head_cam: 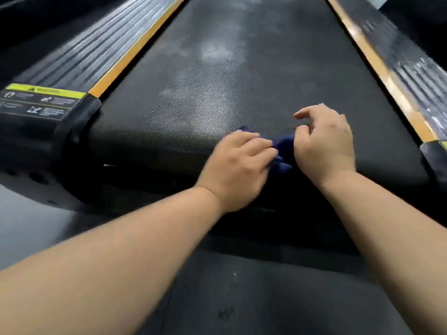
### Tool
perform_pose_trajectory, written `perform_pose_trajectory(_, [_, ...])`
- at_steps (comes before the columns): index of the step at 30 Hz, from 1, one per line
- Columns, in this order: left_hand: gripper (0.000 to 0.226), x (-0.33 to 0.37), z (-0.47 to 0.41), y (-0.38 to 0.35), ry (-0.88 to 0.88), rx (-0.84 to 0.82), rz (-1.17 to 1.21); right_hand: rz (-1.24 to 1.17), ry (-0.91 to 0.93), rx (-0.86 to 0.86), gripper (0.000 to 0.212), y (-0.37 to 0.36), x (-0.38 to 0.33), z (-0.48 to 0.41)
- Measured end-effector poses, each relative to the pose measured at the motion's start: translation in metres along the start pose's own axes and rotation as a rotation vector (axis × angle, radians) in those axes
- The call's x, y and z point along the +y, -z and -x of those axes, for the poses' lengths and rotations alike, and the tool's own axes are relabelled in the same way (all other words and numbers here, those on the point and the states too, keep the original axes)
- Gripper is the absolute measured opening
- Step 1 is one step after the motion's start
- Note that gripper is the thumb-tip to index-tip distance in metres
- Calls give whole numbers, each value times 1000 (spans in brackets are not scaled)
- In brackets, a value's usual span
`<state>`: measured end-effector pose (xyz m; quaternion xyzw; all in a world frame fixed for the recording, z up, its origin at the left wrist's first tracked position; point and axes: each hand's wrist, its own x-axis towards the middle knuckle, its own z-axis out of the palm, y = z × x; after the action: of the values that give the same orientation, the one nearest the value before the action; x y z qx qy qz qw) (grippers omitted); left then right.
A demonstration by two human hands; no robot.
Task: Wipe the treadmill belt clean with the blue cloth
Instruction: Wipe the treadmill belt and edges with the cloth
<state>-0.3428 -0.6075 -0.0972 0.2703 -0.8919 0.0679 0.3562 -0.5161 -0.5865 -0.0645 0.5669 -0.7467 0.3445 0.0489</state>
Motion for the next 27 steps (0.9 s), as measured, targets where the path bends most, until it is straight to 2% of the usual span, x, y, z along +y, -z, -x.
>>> perform_pose_trajectory(4, [23, -24, 10, 15, -61, -59, -3, 58, 52, -126, 46, -4, 1, -13])
perform_pose_trajectory(6, [22, -62, 31, 34, 108, -17, -133, 68, 86, -175, 45, -9, -5, -13])
perform_pose_trajectory(8, [23, -91, 48, 52, 374, 47, -233, 69, 165, -205, 40, -20, -21, -13])
perform_pose_trajectory(10, [22, -86, 48, 48, 604, 144, -271, 52, 226, -241, 33, -33, -42, -15])
perform_pose_trajectory(11, [19, -73, 42, 39, 659, 218, -269, 50, 240, -256, 30, -39, -52, -15])
perform_pose_trajectory(13, [17, -41, 26, 18, 600, 278, -194, 41, 209, -264, 29, -46, -61, -20])
perform_pose_trajectory(16, [20, -23, 23, 14, 283, 143, -69, -45, 45, -248, 42, -44, -57, -23])
perform_pose_trajectory(18, [20, -51, 32, 33, 165, 59, -93, -24, 115, -238, 49, -43, -56, -18])
perform_pose_trajectory(20, [20, -87, 44, 53, 305, 59, -211, 19, 168, -263, 42, -44, -58, -16])
perform_pose_trajectory(22, [25, -110, 60, 67, 595, 116, -333, 27, 176, -285, 34, -46, -59, -17])
perform_pose_trajectory(24, [26, -101, 56, 56, 832, 174, -441, 25, 190, -290, 30, -45, -58, -18])
perform_pose_trajectory(26, [22, -77, 36, 36, 908, 252, -460, 0, 183, -290, 31, -42, -58, -17])
perform_pose_trajectory(27, [22, -65, 29, 31, 851, 273, -417, -10, 181, -292, 32, -42, -59, -17])
